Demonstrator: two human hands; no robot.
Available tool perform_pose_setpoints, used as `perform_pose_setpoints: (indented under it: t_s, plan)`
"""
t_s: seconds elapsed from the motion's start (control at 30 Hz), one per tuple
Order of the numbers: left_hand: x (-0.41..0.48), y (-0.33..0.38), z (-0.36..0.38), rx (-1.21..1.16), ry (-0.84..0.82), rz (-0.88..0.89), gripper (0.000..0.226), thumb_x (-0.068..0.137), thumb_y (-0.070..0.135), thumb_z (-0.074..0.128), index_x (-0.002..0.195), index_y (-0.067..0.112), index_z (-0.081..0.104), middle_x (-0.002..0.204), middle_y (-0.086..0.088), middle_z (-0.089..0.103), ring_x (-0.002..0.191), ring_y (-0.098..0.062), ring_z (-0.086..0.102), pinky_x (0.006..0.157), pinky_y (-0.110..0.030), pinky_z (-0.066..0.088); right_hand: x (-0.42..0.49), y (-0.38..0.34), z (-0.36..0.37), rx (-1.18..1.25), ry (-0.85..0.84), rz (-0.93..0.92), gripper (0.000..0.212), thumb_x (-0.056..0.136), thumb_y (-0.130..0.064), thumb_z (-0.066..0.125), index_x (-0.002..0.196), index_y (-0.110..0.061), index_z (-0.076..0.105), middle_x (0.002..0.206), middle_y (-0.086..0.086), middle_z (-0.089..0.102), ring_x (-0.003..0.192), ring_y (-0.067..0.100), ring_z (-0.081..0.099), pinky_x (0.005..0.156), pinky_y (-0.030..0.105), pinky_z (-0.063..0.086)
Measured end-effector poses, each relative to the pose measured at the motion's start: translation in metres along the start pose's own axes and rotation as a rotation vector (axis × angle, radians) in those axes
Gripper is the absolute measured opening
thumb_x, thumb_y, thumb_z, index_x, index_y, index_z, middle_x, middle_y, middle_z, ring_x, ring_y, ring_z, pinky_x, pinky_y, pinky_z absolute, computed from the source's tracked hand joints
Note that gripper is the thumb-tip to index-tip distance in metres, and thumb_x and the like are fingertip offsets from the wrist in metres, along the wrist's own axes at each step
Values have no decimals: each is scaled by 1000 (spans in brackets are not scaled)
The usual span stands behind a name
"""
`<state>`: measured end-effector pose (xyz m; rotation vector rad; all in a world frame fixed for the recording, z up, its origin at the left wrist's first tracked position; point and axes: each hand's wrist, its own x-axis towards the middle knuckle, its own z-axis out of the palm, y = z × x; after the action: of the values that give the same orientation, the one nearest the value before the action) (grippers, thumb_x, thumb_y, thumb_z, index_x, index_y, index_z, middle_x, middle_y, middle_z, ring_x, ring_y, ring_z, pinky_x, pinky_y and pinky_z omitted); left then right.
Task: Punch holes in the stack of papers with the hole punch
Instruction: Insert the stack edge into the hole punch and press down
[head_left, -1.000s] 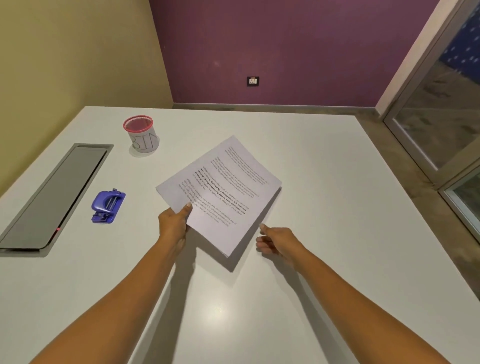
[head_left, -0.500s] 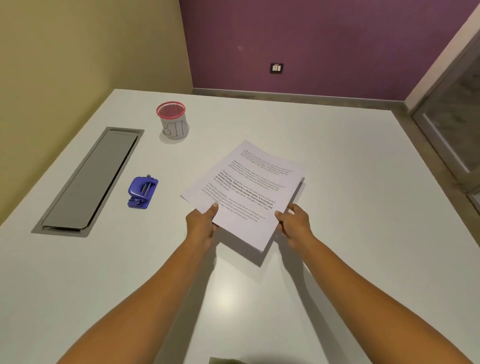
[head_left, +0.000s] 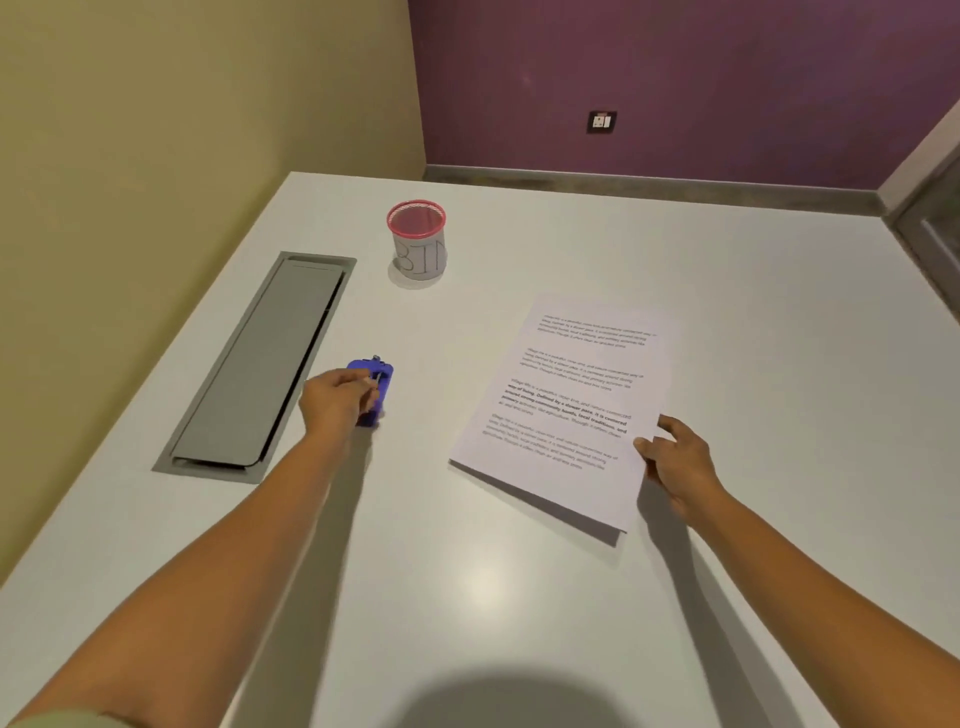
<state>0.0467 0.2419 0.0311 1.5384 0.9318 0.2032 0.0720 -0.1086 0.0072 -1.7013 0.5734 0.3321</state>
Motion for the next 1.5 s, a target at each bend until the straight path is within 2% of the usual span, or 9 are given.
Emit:
perform_pose_setpoints:
  t_s: [0.17,0.23,0.4,0.57,0.63,0.8,1.1,1.27,1.5]
  plan:
    - [43,0,-20,219,129,61,24,84,8,62,106,-1,65,105,-20,68,90,-33,65,88,-40,53,4,-2,4,16,-25,-29,36,89,2,52,122,-9,50,93,13,66,75,23,63,73,30,52]
    - [52,-1,-22,313,103,33,26,84,15,65,104,-1,66,107,-22,68,97,-38,65,89,-48,53,5,-2,6,10,-31,-43,36,89,2,52,123,-9,50,86,9,66,72,20,62,73,30,51]
    - [57,4,-17,442,25,-6,34,81,20,69,54,10,51,59,-9,54,62,-29,54,75,-37,51,5,0,7,6,-39,-47,34,89,2,52,119,-13,50,82,2,66,61,12,65,65,23,53]
    - [61,4,-13,318,-1,-65,14,78,12,73,82,1,64,76,-11,60,63,-27,56,56,-25,51,3,-3,8,3,-51,-60,36,89,2,52,123,-10,49,85,5,66,67,15,65,71,27,51]
    - [62,2,-14,303,-9,-68,16,78,12,73,71,3,61,68,-7,57,55,-20,51,47,-23,48,3,-5,9,9,-54,-66,38,89,2,52,125,-9,48,85,5,65,72,20,63,73,29,50]
    - [59,1,-13,285,-56,-67,25,78,14,72,60,11,56,67,-2,55,69,-24,51,74,-35,50,1,-10,7,23,-70,-84,33,89,2,53,118,-15,50,82,3,66,60,10,66,68,27,51]
    - [46,2,1,261,-96,-40,28,86,11,64,62,9,48,74,-9,53,61,-20,50,55,-27,44,-10,-16,-10,95,-86,-103,33,90,0,52,117,-19,49,83,1,66,73,19,63,67,27,48]
    - [24,3,23,145,-144,-49,29,89,13,58,64,11,45,92,-15,57,82,-29,56,80,-43,50,-14,-17,-31,108,-125,-89,35,91,-1,51,124,-14,49,88,5,66,77,22,62,72,31,49]
    - [-17,-2,67,-96,-336,-103,25,95,11,48,70,9,47,73,-10,54,62,-20,51,44,-18,51,-13,-27,-59,98,-191,-57,39,91,-2,51,129,-13,46,100,14,62,83,26,59,72,28,48]
